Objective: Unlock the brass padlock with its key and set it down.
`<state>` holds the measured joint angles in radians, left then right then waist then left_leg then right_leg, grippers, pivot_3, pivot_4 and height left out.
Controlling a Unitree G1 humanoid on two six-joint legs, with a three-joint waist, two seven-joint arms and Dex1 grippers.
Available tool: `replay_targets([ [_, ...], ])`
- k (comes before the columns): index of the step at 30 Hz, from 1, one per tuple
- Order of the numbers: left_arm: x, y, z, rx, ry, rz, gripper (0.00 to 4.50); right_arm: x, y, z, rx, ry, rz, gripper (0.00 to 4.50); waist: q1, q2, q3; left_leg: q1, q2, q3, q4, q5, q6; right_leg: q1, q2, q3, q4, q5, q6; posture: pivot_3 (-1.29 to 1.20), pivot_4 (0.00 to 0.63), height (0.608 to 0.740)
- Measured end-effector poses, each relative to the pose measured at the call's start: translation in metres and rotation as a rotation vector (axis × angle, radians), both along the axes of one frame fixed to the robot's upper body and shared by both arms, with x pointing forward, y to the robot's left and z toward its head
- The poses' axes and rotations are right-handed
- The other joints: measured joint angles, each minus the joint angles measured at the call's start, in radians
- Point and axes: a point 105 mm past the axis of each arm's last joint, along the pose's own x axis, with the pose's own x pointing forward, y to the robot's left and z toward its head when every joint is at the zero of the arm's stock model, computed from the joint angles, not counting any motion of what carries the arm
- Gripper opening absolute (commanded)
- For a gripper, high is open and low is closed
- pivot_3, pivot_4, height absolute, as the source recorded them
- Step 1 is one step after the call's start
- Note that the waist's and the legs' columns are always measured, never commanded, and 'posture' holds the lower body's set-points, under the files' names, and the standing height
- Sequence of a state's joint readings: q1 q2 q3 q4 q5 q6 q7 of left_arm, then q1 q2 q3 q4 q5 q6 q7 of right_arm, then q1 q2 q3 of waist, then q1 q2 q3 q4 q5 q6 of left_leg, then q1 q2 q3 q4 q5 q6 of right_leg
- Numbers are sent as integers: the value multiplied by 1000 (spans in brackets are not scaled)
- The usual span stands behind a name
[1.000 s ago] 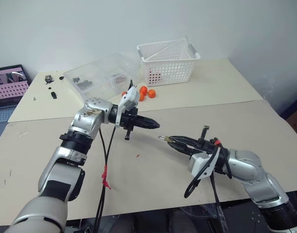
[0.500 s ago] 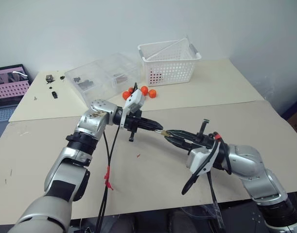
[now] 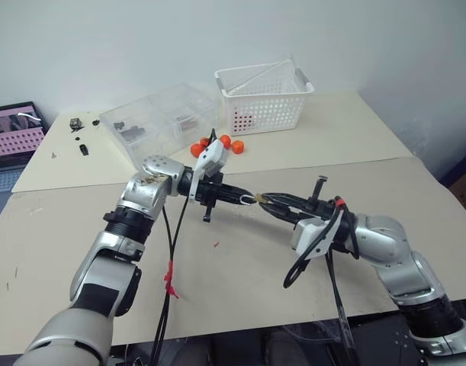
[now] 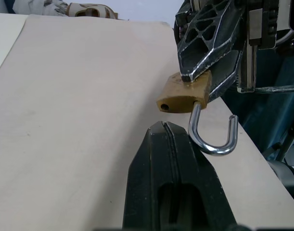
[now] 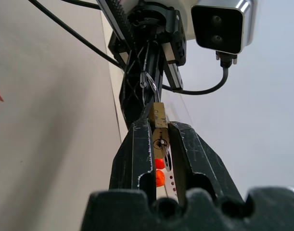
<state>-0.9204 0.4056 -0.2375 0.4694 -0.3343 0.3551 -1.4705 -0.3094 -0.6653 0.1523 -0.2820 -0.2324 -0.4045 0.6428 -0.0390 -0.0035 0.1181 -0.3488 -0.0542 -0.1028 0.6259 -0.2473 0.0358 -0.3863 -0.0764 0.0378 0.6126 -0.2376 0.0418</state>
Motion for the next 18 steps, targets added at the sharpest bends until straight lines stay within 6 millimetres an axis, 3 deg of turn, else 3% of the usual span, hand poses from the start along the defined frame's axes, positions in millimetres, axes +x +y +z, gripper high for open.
replay_targets([
  [11,-3,5,-1,-1,0,15,23,5,-2,-2,2,6,-7,79,-1,0,0,0,0,0,0,0,0,0,0,0,0,0,0,0,150,740],
  [17,5,32,3,19,-27,105,23,4,-4,-2,-25,2,-2,79,-3,0,0,1,0,0,0,0,0,0,0,0,0,0,0,0,150,740],
  [18,6,39,3,25,-29,128,260,3,-5,-2,-32,-2,1,79,-3,0,0,1,0,0,-1,0,0,0,0,1,0,0,0,0,150,740],
])
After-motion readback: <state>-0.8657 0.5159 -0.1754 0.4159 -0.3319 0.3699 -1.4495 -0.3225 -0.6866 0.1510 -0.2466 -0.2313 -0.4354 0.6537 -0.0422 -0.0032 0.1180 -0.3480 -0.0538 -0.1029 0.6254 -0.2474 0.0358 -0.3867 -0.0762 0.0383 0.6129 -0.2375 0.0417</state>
